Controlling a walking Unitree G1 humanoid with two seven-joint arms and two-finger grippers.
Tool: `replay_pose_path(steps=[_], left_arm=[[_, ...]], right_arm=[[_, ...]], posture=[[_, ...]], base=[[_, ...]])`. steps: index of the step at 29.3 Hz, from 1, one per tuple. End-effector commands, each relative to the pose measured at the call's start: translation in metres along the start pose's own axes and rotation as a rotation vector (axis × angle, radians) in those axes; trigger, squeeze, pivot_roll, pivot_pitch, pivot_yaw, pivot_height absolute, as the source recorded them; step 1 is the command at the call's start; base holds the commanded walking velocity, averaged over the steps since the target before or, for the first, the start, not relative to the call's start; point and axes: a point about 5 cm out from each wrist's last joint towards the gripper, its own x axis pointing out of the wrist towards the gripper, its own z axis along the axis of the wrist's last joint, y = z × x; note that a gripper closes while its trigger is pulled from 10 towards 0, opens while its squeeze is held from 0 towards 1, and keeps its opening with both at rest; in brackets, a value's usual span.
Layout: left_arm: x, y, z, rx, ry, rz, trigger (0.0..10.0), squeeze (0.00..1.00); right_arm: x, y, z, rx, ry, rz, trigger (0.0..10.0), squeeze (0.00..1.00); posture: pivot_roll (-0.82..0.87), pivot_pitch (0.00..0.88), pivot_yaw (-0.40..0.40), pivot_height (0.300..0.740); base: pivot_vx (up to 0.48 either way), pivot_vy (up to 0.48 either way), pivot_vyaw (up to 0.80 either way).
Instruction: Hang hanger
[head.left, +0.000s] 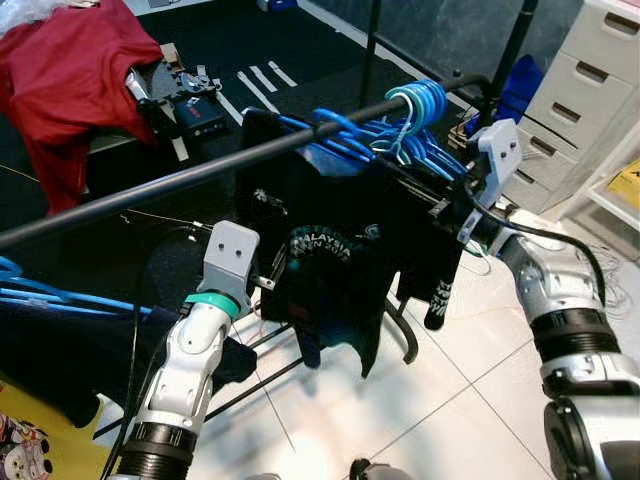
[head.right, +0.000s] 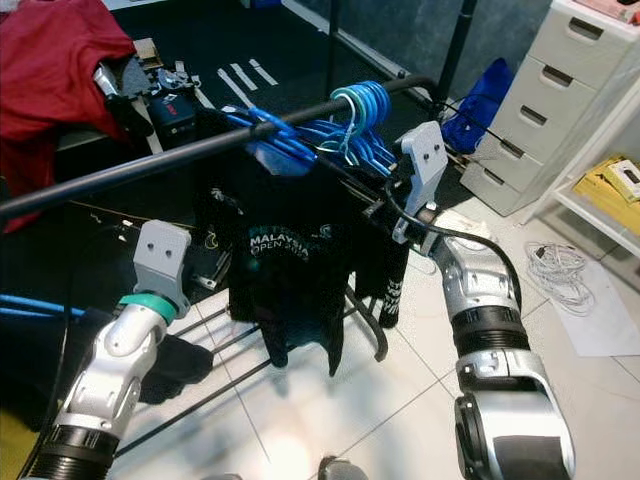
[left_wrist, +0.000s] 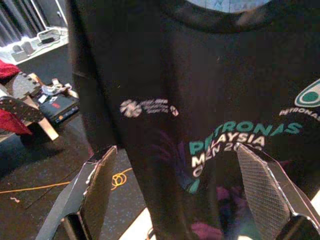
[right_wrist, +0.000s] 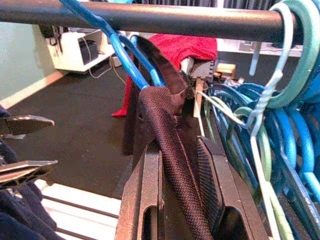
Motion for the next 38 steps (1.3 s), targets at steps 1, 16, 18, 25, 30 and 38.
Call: replay_pose_path(steps=[1, 16, 18, 25, 30, 38], left_arm=[[-0.002, -0.002, -0.005, -0.015, 0.021, -0.002, 10.0, 0.00], [-0.019, 0.015, 0.001, 0.003, 0.019, -0.039, 10.0, 0.00], [-0.024, 0.020, 0.009, -0.035, 0.011, -0.059, 10.0, 0.00], [-0.034, 0.025, 0.037, -0.102, -0.040, -0.094, 10.0, 0.00], [-0.033, 0.013, 0.045, -0.124, -0.054, -0.097, 10.0, 0.00], [-0.024, 0.002, 0.041, -0.141, -0.050, -0.041, 10.0, 0.00]], right_arm=[[0.006, 0.007, 0.025, -0.035, -0.108, 0.043, 0.0, 0.00], [-0.033, 0.062, -0.023, 0.105, 0.018, 0.053, 10.0, 0.00], [-0.035, 0.067, -0.029, 0.150, 0.013, 0.035, 10.0, 0.00], [-0.040, 0.072, -0.035, 0.237, -0.001, 0.049, 10.0, 0.00], [-0.035, 0.084, -0.029, 0.283, -0.004, 0.150, 10.0, 0.00], [-0.032, 0.103, -0.026, 0.331, 0.017, 0.266, 10.0, 0.00]], posture=[[-0.04, 0.006, 0.043, 0.740], [-0.06, 0.058, 0.039, 0.740], [-0.05, 0.061, 0.048, 0.740], [-0.04, 0.069, 0.055, 0.740], [-0.05, 0.072, 0.056, 0.740], [-0.06, 0.082, 0.049, 0.740]], base=[[0.000, 0.000, 0.00], [0.000, 0.000, 0.00], [0.000, 0.000, 0.00], [0.000, 0.000, 0.00], [0.000, 0.000, 0.00], [0.000, 0.000, 0.00]])
